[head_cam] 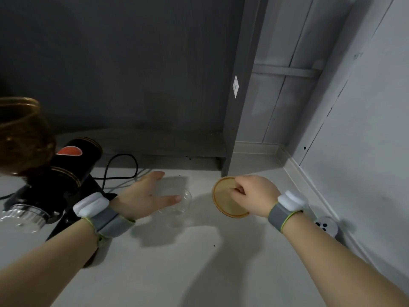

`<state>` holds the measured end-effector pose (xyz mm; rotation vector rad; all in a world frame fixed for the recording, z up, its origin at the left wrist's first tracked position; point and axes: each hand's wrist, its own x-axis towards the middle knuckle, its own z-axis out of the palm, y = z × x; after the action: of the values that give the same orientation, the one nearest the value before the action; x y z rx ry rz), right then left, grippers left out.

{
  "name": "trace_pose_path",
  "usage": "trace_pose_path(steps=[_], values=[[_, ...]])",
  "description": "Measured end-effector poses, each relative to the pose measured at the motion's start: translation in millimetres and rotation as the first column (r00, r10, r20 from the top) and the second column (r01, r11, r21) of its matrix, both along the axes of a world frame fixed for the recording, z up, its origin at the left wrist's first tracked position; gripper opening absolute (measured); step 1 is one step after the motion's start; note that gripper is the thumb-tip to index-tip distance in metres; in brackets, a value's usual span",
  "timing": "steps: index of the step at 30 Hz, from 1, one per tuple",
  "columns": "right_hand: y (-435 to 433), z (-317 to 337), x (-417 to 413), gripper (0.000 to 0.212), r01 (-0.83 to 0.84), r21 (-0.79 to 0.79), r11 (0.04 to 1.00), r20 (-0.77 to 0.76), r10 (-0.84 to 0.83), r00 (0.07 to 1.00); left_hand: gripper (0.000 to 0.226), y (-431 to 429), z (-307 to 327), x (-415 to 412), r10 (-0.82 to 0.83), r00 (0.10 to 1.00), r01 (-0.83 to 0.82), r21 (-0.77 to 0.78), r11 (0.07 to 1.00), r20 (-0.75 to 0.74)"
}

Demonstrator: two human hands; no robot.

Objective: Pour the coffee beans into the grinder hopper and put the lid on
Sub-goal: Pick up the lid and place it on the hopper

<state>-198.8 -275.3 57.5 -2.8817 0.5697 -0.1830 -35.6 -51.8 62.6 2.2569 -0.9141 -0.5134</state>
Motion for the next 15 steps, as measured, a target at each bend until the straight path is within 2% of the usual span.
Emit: trace_pose_path(steps=[6, 10, 11, 15], values=[[32.7, 44.9, 21.7, 0.034, -0.084, -0.045, 0.995, 0.192, 0.091, 0.977, 0.076, 3.6, 30.4, -6.3, -0.050, 0.999, 0.048, -0.109, 0.993, -0.015], [55.6, 69.6, 35.5, 0.035, -0.133, -0.074, 0.988, 0.281, 0.148, 0.948, 0.080, 11.1, 57.3, -10.6, -0.079, 0.983, 0.031, -0.269, 0.963, -0.168], [61.7, 75.4, 39.6, 0.035, -0.147, -0.081, 0.986, 0.301, 0.164, 0.939, 0.076, 13.7, 63.7, -10.9, -0.079, 0.976, 0.014, -0.307, 0.952, -0.201], [86.9, 95.9, 55.4, 0.033, -0.198, -0.098, 0.975, 0.368, 0.220, 0.903, 0.035, 30.3, 90.1, -8.4, -0.085, 0.971, -0.018, -0.424, 0.905, -0.224]])
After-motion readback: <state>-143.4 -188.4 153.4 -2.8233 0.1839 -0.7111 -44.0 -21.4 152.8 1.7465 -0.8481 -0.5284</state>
